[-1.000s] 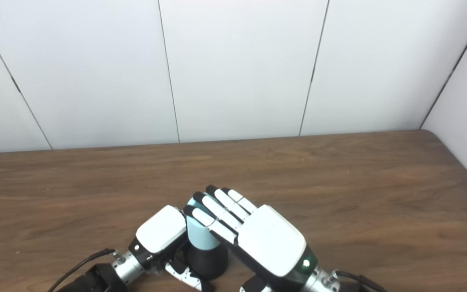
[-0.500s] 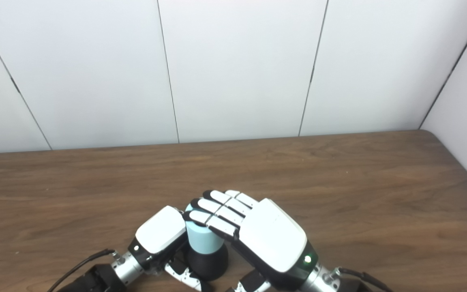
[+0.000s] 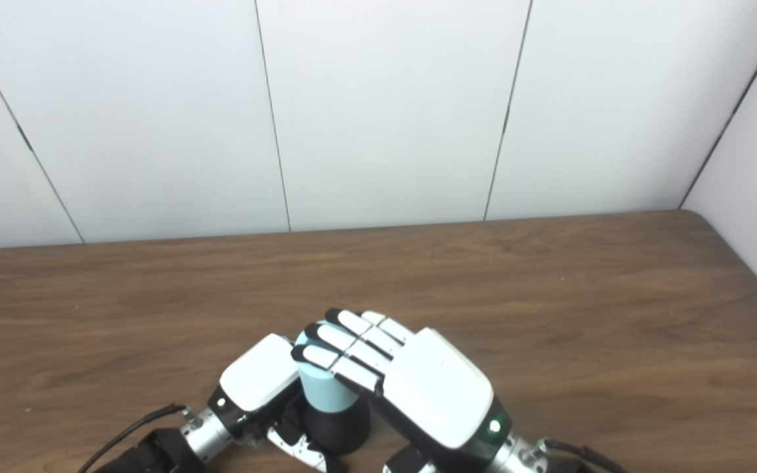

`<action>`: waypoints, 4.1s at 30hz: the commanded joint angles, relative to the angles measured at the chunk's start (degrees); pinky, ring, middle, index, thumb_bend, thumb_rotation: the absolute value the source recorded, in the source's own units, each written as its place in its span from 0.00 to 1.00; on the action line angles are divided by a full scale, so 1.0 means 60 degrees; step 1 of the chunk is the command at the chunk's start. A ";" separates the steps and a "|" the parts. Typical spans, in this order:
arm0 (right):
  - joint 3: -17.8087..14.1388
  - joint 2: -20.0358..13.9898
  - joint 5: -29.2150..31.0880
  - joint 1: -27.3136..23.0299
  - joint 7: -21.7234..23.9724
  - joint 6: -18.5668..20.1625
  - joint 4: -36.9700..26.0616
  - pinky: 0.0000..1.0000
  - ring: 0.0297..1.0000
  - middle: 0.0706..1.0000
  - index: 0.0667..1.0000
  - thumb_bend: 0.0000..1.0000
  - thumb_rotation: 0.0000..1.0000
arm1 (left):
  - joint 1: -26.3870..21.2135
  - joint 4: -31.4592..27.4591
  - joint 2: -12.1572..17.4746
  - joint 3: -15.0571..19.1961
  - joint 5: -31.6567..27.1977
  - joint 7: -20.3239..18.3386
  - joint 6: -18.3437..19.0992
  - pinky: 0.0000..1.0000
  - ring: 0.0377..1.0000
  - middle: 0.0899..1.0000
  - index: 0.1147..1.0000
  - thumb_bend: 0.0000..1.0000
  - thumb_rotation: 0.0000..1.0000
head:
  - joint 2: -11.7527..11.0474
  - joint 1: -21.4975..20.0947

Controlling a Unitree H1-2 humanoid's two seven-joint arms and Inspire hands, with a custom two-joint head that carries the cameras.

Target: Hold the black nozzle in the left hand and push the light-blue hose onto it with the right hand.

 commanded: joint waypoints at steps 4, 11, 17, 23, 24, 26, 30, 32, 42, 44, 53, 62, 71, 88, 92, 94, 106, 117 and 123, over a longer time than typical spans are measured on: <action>0.0160 -0.0247 -0.0340 0.0073 0.0623 -0.0026 0.0171 0.92 0.97 0.95 0.88 0.80 0.88 | 0.0884 0.0639 0.0225 -0.0765 0.0691 -0.1387 -0.0185 0.26 0.25 0.33 0.44 0.52 0.00 | 0.0009 -0.0005; 0.0238 -0.0284 -0.0291 0.0156 0.1079 0.0142 0.0162 0.96 0.98 0.96 0.90 0.81 0.87 | 0.0910 0.0573 0.0250 -0.0754 0.0716 -0.1389 -0.0156 0.28 0.27 0.35 0.44 0.52 0.00 | 0.0018 -0.0008; 0.0286 -0.0277 -0.0338 0.0213 0.1065 0.0163 0.0189 0.92 0.96 0.94 0.88 0.82 0.84 | 0.0900 0.0671 0.0236 -0.0751 0.0673 -0.1383 -0.0188 0.25 0.24 0.37 0.43 0.52 0.00 | 0.0012 -0.0009; 0.0264 -0.0288 -0.0339 0.0237 0.0787 0.0062 0.0239 0.91 0.94 0.92 0.86 0.81 0.83 | 0.0892 0.0617 0.0242 -0.0764 0.0677 -0.1512 -0.0129 0.25 0.24 0.33 0.44 0.51 0.00 | 0.0019 -0.0018; 0.0258 -0.0283 -0.0336 0.0240 0.0716 0.0040 0.0255 0.90 0.93 0.92 0.85 0.82 0.83 | 0.0889 0.0608 0.0246 -0.0769 0.0690 -0.1518 -0.0124 0.26 0.24 0.33 0.44 0.51 0.00 | 0.0019 -0.0018; 0.0261 -0.0290 -0.0317 0.0234 0.0642 0.0029 0.0266 0.89 0.93 0.91 0.85 0.82 0.82 | 0.0896 0.0601 0.0248 -0.0765 0.0714 -0.1462 -0.0132 0.26 0.24 0.33 0.44 0.51 0.00 | 0.0019 -0.0018; 0.0281 -0.0310 -0.0219 0.0207 0.0515 -0.0018 0.0299 0.88 0.92 0.90 0.84 0.82 0.81 | 0.0895 0.0634 0.0247 -0.0758 0.0678 -0.1459 -0.0154 0.26 0.25 0.33 0.44 0.52 0.00 | 0.0020 -0.0036; 0.0288 -0.0311 -0.0224 0.0208 0.0454 -0.0033 0.0321 0.88 0.92 0.89 0.83 0.82 0.80 | 0.0894 0.0614 0.0253 -0.0759 0.0674 -0.1500 -0.0137 0.28 0.27 0.34 0.44 0.52 0.00 | 0.0020 -0.0036; 0.0403 -0.0375 -0.0170 0.0246 0.0794 0.0134 0.0295 0.82 0.91 0.89 0.82 0.85 0.81 | 0.0898 0.0620 0.0257 -0.0759 0.0700 -0.1433 -0.0158 0.26 0.25 0.33 0.44 0.52 0.00 | 0.0039 -0.0029; 0.0438 -0.0416 -0.0166 0.0240 0.0889 0.0184 0.0284 0.81 0.90 0.89 0.83 0.85 0.82 | 0.0899 0.0643 0.0253 -0.0763 0.0705 -0.1425 -0.0158 0.26 0.24 0.33 0.44 0.52 0.00 | 0.0039 -0.0029; 0.0620 -0.0602 -0.0746 0.0191 0.2407 0.0766 0.0047 0.91 0.98 0.98 0.93 0.81 0.92 | 0.0908 0.0650 0.0250 -0.0750 0.0720 -0.1342 -0.0180 0.25 0.23 0.37 0.43 0.52 0.00 | 0.0046 -0.0016; 0.0725 -0.0679 -0.1008 0.0144 0.2553 0.0840 0.0127 0.92 1.00 1.00 0.96 0.76 1.00 | 0.0882 0.0569 0.0288 -0.0770 0.0701 -0.1568 -0.0133 0.28 0.27 0.34 0.45 0.51 0.00 | 0.0043 -0.0014; 0.0720 -0.0667 -0.0848 0.0142 0.2383 0.0813 0.0174 0.93 1.00 1.00 0.95 0.76 1.00 | 0.0889 0.0639 0.0279 -0.0756 0.0721 -0.1407 -0.0190 0.27 0.26 0.34 0.44 0.51 0.00 | 0.0038 -0.0036; 0.0754 -0.0628 0.0046 0.0228 0.1360 0.0645 0.0494 0.82 0.91 0.90 0.83 0.81 0.86 | 0.0854 0.0595 0.0305 -0.0787 0.0722 -0.1560 -0.0156 0.28 0.27 0.34 0.45 0.51 0.00 | 0.0030 -0.0056; 0.0866 -0.0728 -0.0108 0.0234 0.1570 0.0765 0.0475 0.84 0.93 0.92 0.85 0.80 0.90 | 0.0901 0.0635 0.0283 -0.0745 0.0652 -0.1428 -0.0192 0.26 0.25 0.33 0.44 0.51 0.00 | 0.0041 -0.0043; 0.0890 -0.0760 -0.0147 0.0238 0.1672 0.0831 0.0464 0.83 0.93 0.92 0.86 0.80 0.92 | 0.0913 0.0638 0.0282 -0.0734 0.0623 -0.1420 -0.0205 0.25 0.24 0.33 0.44 0.51 0.00 | 0.0065 -0.0047; 0.1039 -0.0845 -0.0024 0.0206 0.1841 0.1110 0.0416 0.84 0.91 0.91 0.84 0.80 0.89 | 0.0902 0.0610 0.0309 -0.0755 0.0680 -0.1384 -0.0227 0.26 0.24 0.33 0.44 0.51 0.00 | 0.0070 -0.0047; 0.1097 -0.0885 -0.0030 0.0212 0.1829 0.1087 0.0410 0.82 0.89 0.89 0.82 0.80 0.91 | 0.0912 0.0523 0.0334 -0.0749 0.0643 -0.1524 -0.0172 0.27 0.26 0.34 0.45 0.51 0.00 | 0.0088 -0.0050; 0.1142 -0.0904 0.0068 0.0225 0.1838 0.1095 0.0423 0.80 0.87 0.88 0.81 0.82 0.91 | 0.0909 0.0543 0.0324 -0.0760 0.0690 -0.1487 -0.0157 0.27 0.25 0.33 0.44 0.51 0.00 | 0.0088 -0.0050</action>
